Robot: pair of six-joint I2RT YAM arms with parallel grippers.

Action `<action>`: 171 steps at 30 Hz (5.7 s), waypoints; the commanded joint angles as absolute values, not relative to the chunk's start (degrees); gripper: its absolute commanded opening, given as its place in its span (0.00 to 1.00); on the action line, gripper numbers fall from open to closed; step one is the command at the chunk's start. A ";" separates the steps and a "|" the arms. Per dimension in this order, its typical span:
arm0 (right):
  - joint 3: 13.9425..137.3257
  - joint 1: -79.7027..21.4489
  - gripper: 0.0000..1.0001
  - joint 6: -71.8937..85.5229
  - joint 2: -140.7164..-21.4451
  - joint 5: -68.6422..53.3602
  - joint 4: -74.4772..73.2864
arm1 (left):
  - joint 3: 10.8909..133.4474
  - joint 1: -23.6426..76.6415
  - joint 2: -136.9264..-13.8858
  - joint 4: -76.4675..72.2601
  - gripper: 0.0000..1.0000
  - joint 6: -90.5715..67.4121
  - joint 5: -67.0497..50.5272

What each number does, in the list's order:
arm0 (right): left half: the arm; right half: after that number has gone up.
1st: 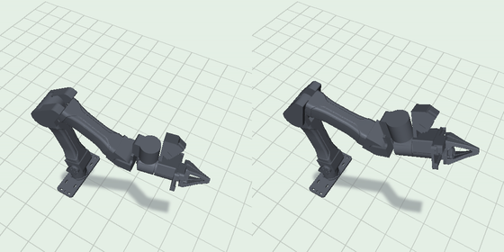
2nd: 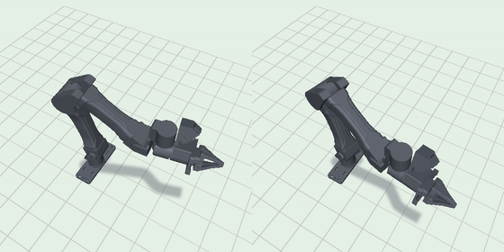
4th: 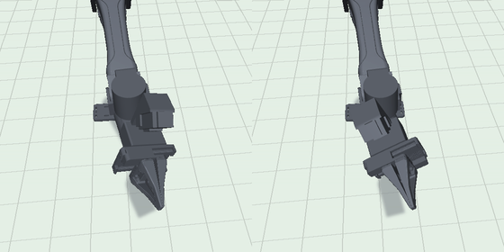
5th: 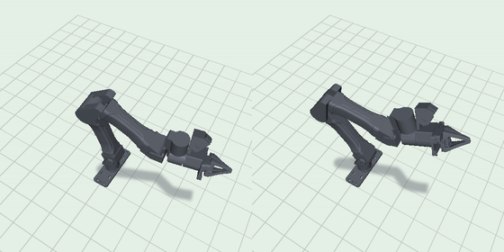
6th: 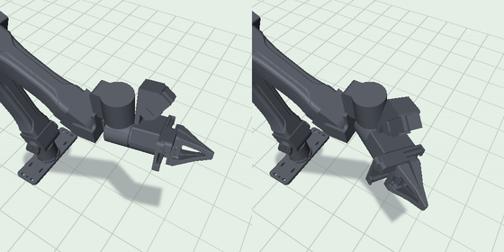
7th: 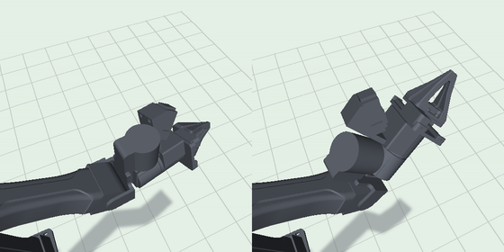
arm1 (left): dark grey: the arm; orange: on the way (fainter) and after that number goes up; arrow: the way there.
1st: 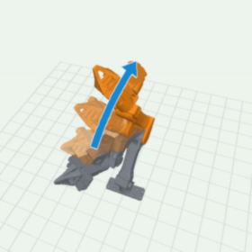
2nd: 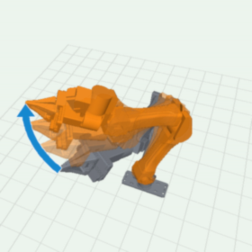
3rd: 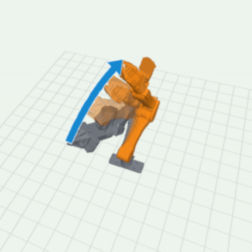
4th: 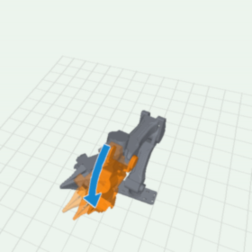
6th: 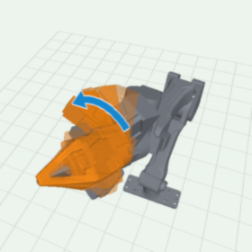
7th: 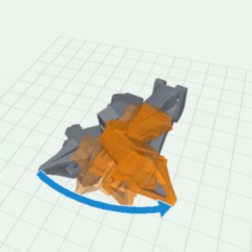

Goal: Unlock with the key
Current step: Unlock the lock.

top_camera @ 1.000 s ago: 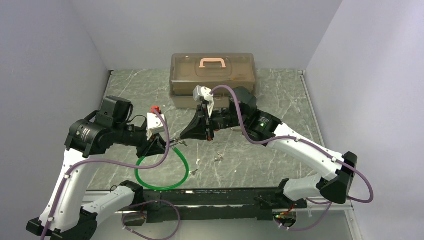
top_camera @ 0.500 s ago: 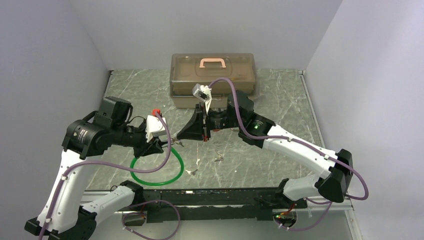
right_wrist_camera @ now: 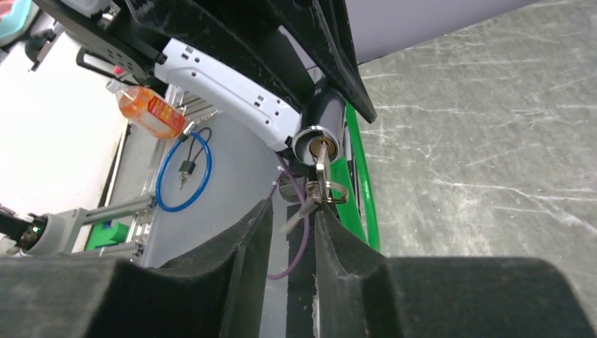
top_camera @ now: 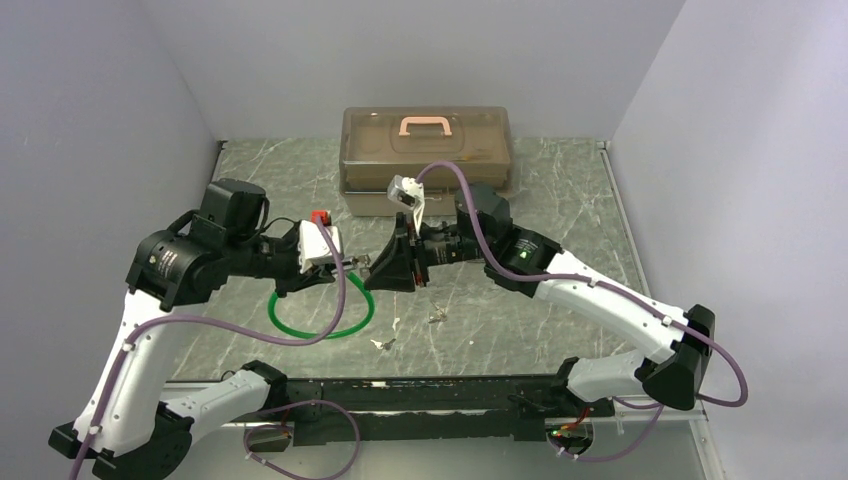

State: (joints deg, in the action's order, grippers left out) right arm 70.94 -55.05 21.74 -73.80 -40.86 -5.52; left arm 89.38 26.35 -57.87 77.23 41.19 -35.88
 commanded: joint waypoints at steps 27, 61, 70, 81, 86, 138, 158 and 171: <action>85.37 -53.47 0.25 11.51 -77.45 -40.00 -14.41 | 91.62 26.60 -56.40 75.17 0.00 41.76 -38.63; 84.87 -50.29 0.00 46.11 -83.96 -37.62 -6.73 | 101.49 39.90 -59.12 64.33 0.00 53.85 -10.17; 84.38 -47.65 0.00 61.40 -86.41 -43.13 -0.37 | 96.68 43.48 -54.91 60.19 0.00 61.21 -3.54; 85.88 -46.55 0.01 65.84 -86.34 -45.95 5.55 | 93.44 44.95 -52.17 56.35 0.00 65.82 -0.18; 84.13 -39.70 0.36 69.84 -83.25 -49.17 14.81 | 100.25 44.78 -54.49 59.56 0.00 63.76 -0.55; 63.21 -56.98 0.00 -1.35 -66.98 -19.77 12.08 | 118.68 31.57 -57.76 52.85 0.00 28.93 -18.60; 65.16 -55.22 0.00 14.87 -76.30 -13.32 9.93 | 93.01 21.76 -54.17 54.93 0.00 31.24 -3.42; 71.59 -55.26 0.00 22.54 -95.81 -5.28 2.26 | 74.18 -5.46 -65.49 51.67 0.00 32.59 -17.60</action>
